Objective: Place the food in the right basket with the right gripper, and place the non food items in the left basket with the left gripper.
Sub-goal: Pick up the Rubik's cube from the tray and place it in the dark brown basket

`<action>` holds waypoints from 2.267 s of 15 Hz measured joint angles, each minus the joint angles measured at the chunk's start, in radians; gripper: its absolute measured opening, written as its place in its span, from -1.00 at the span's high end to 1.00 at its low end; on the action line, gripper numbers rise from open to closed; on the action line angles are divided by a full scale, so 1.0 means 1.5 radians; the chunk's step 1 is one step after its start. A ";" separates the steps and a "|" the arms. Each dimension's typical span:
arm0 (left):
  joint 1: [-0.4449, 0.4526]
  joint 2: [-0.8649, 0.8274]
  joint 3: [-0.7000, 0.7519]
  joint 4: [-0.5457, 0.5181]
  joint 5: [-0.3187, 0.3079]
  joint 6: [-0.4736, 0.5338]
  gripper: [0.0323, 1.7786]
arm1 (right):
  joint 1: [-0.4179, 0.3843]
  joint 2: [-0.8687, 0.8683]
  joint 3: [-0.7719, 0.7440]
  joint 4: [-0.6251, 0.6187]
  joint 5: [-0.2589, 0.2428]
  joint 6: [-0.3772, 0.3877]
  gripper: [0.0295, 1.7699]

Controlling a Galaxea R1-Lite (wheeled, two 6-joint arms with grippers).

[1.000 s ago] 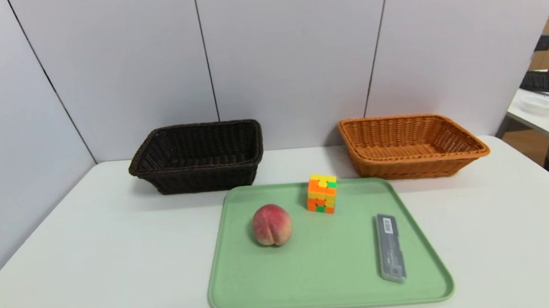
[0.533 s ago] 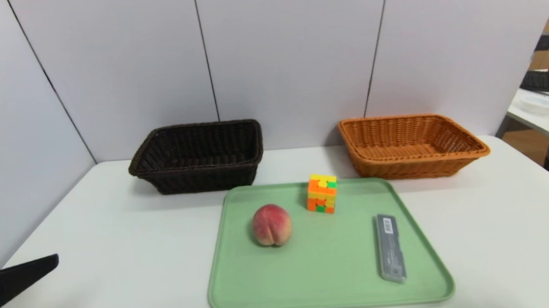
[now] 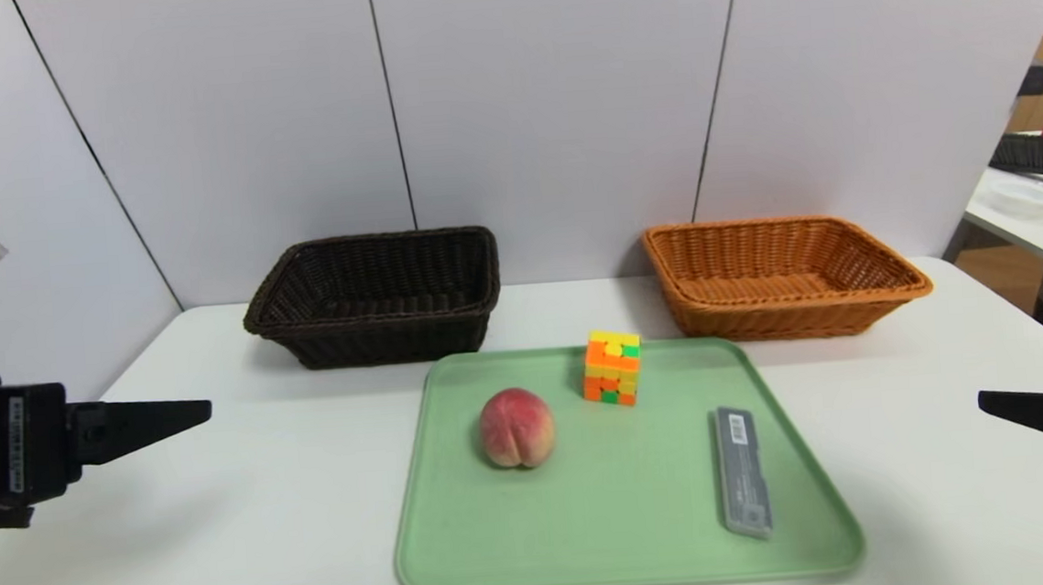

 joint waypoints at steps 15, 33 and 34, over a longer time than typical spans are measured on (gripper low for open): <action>-0.198 0.159 -0.073 -0.003 0.002 -0.070 -0.90 | 0.014 0.079 -0.048 0.044 0.016 0.003 -0.93; -0.325 0.346 -0.224 -0.007 0.053 -0.125 -0.90 | 0.069 0.090 -0.065 0.044 0.009 0.003 -0.93; -0.326 0.350 -0.231 -0.008 0.052 -0.125 -0.90 | 0.069 0.092 -0.065 0.044 0.009 0.003 -0.93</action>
